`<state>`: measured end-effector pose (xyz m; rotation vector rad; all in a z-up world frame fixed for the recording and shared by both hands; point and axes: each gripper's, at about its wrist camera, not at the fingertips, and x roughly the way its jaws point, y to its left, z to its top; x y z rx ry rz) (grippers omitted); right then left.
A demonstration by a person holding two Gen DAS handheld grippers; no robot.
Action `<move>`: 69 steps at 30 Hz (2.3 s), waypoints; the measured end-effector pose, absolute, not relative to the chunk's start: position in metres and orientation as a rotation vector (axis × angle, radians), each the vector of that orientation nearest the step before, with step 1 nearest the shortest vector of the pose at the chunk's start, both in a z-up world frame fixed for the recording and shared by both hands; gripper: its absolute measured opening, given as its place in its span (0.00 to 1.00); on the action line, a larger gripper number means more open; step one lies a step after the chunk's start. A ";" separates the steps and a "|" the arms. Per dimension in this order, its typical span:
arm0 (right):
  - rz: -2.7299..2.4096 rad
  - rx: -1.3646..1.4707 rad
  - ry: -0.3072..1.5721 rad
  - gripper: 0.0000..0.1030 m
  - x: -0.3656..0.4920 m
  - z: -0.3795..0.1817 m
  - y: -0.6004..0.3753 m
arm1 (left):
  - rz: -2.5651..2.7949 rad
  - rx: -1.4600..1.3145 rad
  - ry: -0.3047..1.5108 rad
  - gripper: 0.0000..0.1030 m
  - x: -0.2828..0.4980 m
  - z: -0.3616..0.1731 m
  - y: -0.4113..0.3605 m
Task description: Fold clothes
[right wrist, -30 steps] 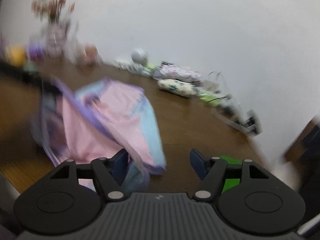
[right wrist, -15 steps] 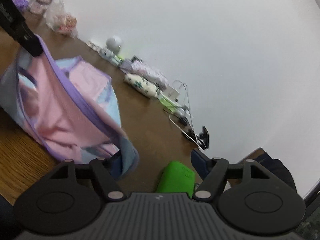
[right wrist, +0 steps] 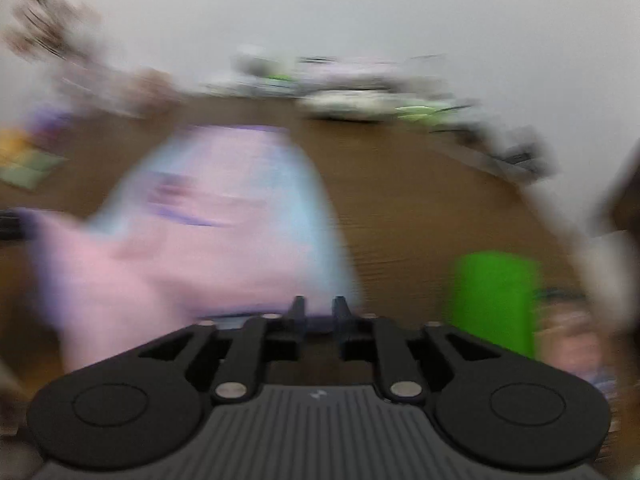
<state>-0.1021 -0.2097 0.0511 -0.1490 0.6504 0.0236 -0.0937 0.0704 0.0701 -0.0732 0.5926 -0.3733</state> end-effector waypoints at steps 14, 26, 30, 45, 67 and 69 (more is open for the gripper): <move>0.383 -0.295 0.521 0.38 -0.188 0.057 -0.131 | -0.420 -0.042 0.581 0.05 -0.086 0.072 0.057; 0.431 -0.100 0.499 0.04 -0.153 0.094 -0.184 | -0.399 -0.028 0.586 0.05 -0.076 0.075 0.057; 0.201 -0.153 0.524 0.14 -0.067 0.073 -0.181 | -0.383 -0.026 0.600 0.05 -0.071 0.074 0.057; 0.213 -0.208 0.534 0.24 -0.090 0.055 -0.153 | -0.422 -0.041 0.605 0.06 -0.066 0.070 0.060; 0.144 -0.081 0.612 0.06 -0.130 0.034 -0.175 | -0.388 0.004 0.628 0.21 -0.092 0.069 0.057; 0.141 -0.169 0.585 0.10 -0.135 0.030 -0.164 | -0.381 0.015 0.639 0.32 -0.096 0.070 0.057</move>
